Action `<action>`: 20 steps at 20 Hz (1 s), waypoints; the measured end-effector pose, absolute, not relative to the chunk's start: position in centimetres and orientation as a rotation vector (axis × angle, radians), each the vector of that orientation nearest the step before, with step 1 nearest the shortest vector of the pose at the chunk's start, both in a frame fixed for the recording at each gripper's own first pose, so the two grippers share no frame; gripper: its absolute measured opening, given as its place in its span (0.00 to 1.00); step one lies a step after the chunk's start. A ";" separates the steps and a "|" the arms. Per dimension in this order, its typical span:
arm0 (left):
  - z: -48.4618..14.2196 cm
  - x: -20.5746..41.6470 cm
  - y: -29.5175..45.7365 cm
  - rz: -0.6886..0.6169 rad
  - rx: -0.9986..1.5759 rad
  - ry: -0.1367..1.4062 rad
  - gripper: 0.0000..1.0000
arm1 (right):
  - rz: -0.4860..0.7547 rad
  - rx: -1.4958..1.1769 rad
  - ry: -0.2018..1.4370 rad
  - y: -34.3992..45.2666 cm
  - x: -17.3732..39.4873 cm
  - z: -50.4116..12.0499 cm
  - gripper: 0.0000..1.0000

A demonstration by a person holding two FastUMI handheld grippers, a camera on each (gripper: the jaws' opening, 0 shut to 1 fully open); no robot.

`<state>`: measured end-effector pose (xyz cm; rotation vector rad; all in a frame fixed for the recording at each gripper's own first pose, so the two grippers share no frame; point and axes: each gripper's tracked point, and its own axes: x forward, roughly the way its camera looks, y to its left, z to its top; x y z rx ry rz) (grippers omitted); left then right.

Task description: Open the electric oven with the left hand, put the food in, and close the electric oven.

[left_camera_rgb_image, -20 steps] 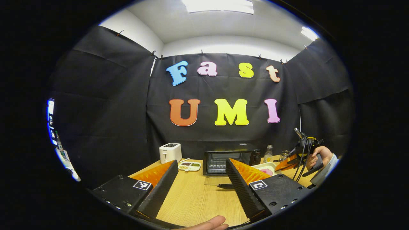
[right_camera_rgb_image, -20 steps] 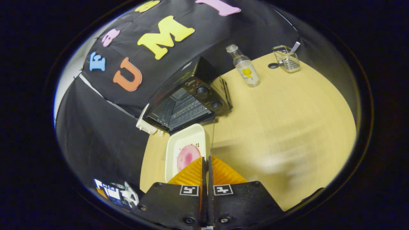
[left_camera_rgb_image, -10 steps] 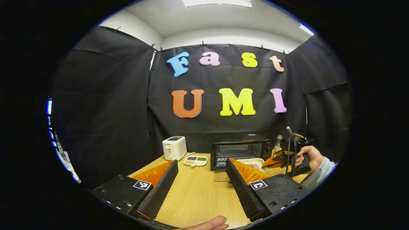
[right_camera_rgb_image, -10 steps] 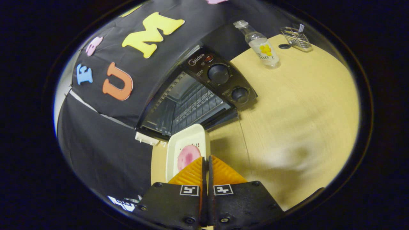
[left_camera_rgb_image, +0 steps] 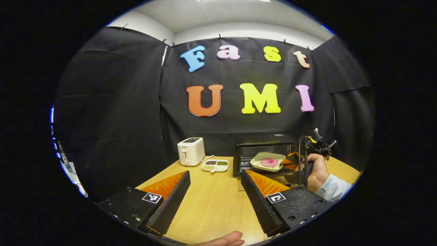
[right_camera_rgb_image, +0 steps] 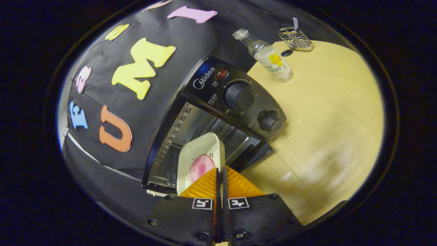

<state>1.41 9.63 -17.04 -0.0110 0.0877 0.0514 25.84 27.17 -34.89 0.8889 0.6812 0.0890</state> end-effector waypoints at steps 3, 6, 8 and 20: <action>-17.2 2.5 9.4 0.050 -0.011 0.087 0.95 | 0.072 0.916 0.635 28.0 28.5 -35.2 0.04; -18.4 3.7 9.2 0.044 -0.009 0.111 0.95 | 0.040 0.926 0.558 28.3 30.9 -35.0 0.04; -19.7 4.3 10.0 0.073 0.015 0.141 0.95 | 0.042 0.933 0.539 28.9 32.1 -35.4 0.00; -21.2 3.8 11.0 0.079 -0.027 0.174 0.98 | 0.028 0.840 0.508 28.8 33.1 -36.9 0.09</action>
